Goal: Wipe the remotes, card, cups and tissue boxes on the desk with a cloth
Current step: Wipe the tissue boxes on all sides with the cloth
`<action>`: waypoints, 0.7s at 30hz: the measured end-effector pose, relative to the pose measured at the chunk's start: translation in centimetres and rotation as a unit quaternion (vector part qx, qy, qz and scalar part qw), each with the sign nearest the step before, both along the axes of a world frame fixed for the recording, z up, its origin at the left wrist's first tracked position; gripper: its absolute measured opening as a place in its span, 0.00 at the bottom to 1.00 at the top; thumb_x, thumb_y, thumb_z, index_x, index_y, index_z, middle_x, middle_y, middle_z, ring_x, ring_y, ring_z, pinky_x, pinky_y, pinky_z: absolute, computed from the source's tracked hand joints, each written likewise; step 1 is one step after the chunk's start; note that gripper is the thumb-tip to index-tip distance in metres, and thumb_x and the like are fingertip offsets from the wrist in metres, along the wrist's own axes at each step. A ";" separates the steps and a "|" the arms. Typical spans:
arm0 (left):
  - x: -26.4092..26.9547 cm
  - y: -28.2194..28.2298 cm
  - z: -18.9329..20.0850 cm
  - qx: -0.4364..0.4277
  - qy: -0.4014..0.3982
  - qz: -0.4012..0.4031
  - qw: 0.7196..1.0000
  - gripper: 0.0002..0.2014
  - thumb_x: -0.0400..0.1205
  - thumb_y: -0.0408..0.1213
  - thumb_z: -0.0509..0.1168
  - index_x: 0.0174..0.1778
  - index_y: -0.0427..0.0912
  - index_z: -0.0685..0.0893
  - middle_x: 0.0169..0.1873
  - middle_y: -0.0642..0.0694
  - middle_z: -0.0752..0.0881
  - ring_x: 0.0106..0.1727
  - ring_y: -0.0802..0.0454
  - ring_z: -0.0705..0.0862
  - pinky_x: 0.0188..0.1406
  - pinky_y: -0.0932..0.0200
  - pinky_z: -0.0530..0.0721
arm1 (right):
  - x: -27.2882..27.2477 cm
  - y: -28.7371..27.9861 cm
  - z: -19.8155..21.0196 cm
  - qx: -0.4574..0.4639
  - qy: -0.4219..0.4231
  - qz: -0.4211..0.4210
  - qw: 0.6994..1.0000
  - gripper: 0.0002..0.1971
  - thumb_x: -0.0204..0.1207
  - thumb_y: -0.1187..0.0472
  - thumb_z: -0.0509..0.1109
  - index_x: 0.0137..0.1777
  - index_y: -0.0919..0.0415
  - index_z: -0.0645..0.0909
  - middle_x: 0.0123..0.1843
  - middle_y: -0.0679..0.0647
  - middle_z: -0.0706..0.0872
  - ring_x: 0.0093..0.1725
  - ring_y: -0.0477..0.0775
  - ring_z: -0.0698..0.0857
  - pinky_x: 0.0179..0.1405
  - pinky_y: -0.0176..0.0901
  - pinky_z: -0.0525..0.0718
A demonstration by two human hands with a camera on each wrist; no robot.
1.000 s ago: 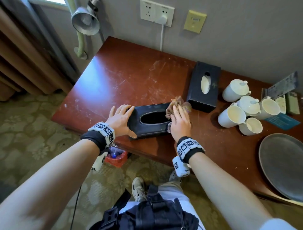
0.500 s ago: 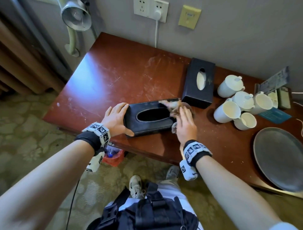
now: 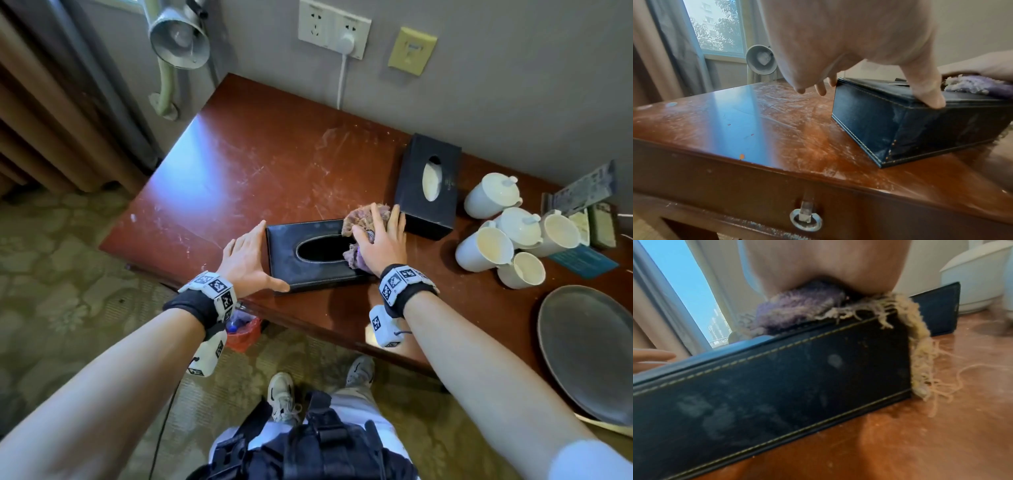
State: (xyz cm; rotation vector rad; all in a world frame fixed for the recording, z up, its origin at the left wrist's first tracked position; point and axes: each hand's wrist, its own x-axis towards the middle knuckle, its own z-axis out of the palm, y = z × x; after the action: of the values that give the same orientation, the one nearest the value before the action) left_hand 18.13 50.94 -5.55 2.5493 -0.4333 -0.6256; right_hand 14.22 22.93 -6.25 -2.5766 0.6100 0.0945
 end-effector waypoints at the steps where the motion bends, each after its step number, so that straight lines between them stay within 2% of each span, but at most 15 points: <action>1: 0.0 0.0 0.0 -0.002 0.005 0.002 1.000 0.68 0.62 0.60 0.82 0.88 0.46 0.42 0.87 0.46 0.54 0.87 0.48 0.52 0.86 0.42 0.47 | 0.2 0.4 0.1 -0.018 0.015 -0.010 1.000 0.32 0.84 0.38 0.54 0.86 0.43 0.51 0.89 0.56 0.42 0.86 0.62 0.42 0.85 0.60 0.46; 3: 0.1 0.0 -0.1 -0.003 0.012 0.000 1.000 0.69 0.62 0.60 0.82 0.88 0.47 0.40 0.87 0.46 0.55 0.87 0.48 0.52 0.86 0.42 0.46 | 0.5 1.6 0.2 -0.066 0.026 -0.009 0.997 0.31 0.85 0.38 0.51 0.86 0.44 0.52 0.89 0.56 0.45 0.86 0.64 0.44 0.84 0.62 0.45; 5: 0.2 0.0 -0.3 -0.006 0.015 0.005 1.000 0.70 0.61 0.61 0.82 0.87 0.47 0.39 0.86 0.45 0.56 0.87 0.48 0.53 0.86 0.42 0.45 | 0.7 3.9 0.1 -0.111 0.015 0.044 0.993 0.30 0.85 0.38 0.50 0.86 0.43 0.55 0.89 0.54 0.47 0.86 0.65 0.45 0.84 0.63 0.41; 7: 0.2 0.0 -0.4 -0.010 0.016 0.007 1.000 0.71 0.61 0.60 0.82 0.87 0.47 0.38 0.86 0.45 0.57 0.87 0.48 0.53 0.86 0.42 0.44 | 0.8 6.8 -0.2 -0.123 0.008 0.113 0.986 0.30 0.85 0.37 0.50 0.86 0.43 0.56 0.89 0.52 0.48 0.86 0.64 0.44 0.83 0.63 0.38; 9: 0.3 0.0 -0.5 -0.016 0.017 0.006 1.000 0.71 0.61 0.59 0.83 0.87 0.48 0.37 0.86 0.45 0.56 0.87 0.48 0.53 0.86 0.42 0.44 | 0.8 8.8 -0.4 -0.124 0.007 0.143 0.982 0.29 0.85 0.38 0.51 0.85 0.41 0.58 0.88 0.50 0.51 0.86 0.67 0.44 0.83 0.64 0.38; 12: 0.4 0.0 -0.6 -0.016 0.015 0.000 1.000 0.71 0.62 0.59 0.83 0.87 0.47 0.37 0.87 0.46 0.53 0.87 0.48 0.52 0.86 0.42 0.44 | 0.7 8.5 -0.3 -0.112 -0.013 0.207 0.972 0.26 0.86 0.40 0.52 0.83 0.41 0.63 0.87 0.49 0.58 0.85 0.69 0.47 0.83 0.64 0.40; 14: 0.5 0.0 -0.7 -0.016 0.012 -0.008 1.000 0.70 0.62 0.59 0.83 0.87 0.47 0.39 0.87 0.47 0.51 0.87 0.50 0.50 0.86 0.43 0.43 | 0.5 6.6 -0.1 -0.111 -0.021 0.256 0.960 0.27 0.85 0.40 0.52 0.83 0.41 0.65 0.87 0.50 0.60 0.86 0.66 0.51 0.83 0.62 0.42; 16: 0.6 0.0 -0.8 -0.008 0.008 -0.024 1.000 0.69 0.62 0.60 0.82 0.88 0.46 0.41 0.88 0.47 0.49 0.87 0.50 0.49 0.86 0.44 0.42 | 0.7 4.0 0.2 -0.137 0.011 0.226 0.964 0.30 0.83 0.38 0.54 0.84 0.38 0.57 0.88 0.49 0.53 0.87 0.61 0.50 0.82 0.65 0.41; 18: 0.8 0.0 -0.8 -0.004 0.008 -0.033 0.999 0.68 0.63 0.61 0.81 0.88 0.45 0.41 0.87 0.47 0.48 0.87 0.49 0.47 0.86 0.44 0.41 | 0.4 1.5 0.5 -0.147 0.057 0.145 0.977 0.35 0.79 0.35 0.58 0.85 0.33 0.48 0.89 0.48 0.44 0.87 0.61 0.44 0.80 0.70 0.40; 19: 0.9 0.0 -0.7 -0.002 0.006 -0.037 0.999 0.68 0.63 0.62 0.81 0.88 0.45 0.41 0.87 0.47 0.48 0.87 0.49 0.47 0.86 0.43 0.41 | 0.3 0.6 0.6 -0.133 0.071 0.117 0.982 0.36 0.79 0.34 0.58 0.84 0.32 0.48 0.89 0.47 0.42 0.86 0.61 0.42 0.81 0.69 0.41; 21: 0.9 0.1 -0.6 0.004 0.005 -0.044 0.999 0.68 0.63 0.63 0.80 0.88 0.46 0.42 0.87 0.47 0.48 0.87 0.48 0.47 0.86 0.42 0.43 | 0.1 -0.2 0.6 -0.072 0.065 0.097 0.991 0.32 0.81 0.38 0.60 0.84 0.33 0.54 0.89 0.47 0.43 0.86 0.61 0.41 0.84 0.63 0.44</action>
State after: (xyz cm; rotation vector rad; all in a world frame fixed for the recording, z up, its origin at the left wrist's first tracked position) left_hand 19.07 50.99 -6.15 2.5442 -0.5432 -0.6717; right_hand 14.33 22.76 -5.64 -2.7826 0.4240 0.2938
